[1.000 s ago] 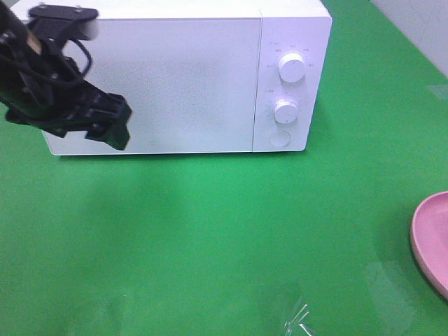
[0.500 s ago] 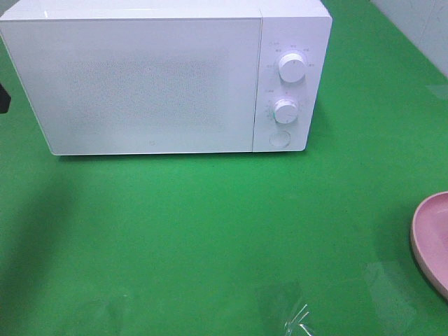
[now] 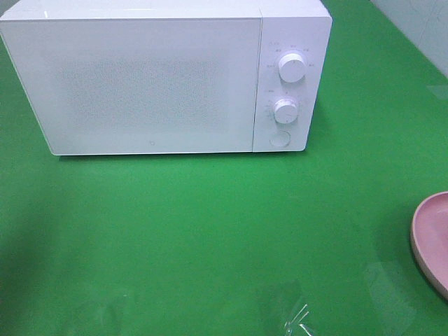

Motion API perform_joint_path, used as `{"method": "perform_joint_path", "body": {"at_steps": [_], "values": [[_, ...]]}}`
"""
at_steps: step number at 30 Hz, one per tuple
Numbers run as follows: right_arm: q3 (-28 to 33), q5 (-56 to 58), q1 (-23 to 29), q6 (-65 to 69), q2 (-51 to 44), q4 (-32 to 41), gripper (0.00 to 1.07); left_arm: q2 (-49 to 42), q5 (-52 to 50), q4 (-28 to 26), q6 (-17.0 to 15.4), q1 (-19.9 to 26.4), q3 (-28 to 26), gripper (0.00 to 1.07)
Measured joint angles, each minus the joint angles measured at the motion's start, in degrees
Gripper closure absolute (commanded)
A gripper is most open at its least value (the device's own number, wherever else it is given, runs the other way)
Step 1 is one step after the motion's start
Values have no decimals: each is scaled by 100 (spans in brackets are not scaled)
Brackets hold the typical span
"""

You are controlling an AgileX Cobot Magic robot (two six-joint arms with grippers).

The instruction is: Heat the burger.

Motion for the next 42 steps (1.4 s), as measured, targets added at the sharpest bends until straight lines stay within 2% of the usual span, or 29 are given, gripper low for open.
{"method": "perform_joint_path", "body": {"at_steps": [12, 20, 22, 25, 30, 34, 36, 42], "values": [[0, 0, 0, 0, 0, 0, 33, -1822, 40, 0, 0, 6, 1031, 27], [0, 0, 0, 0, 0, 0, 33, -2750, 390, 126, 0, 6, 1094, 28], [0, 0, 0, 0, 0, 0, 33, -3409, 435, 172, 0, 6, 1094, 28], [0, 0, 0, 0, 0, 0, 33, -3581, 435, 178, 0, 6, 1094, 28], [0, 0, 0, 0, 0, 0, 33, -4446, 510, 178, 34, 6, 1094, 28], [0, 0, 0, 0, 0, 0, 33, -4784, 751, 178, 160, 6, 1083, 28], [0, 0, 0, 0, 0, 0, 33, -5202, 1140, 178, 355, 6, 1094, 28], [0, 0, 0, 0, 0, 0, 33, -5563, 1381, 189, 390, 6, 1163, 29]]}}
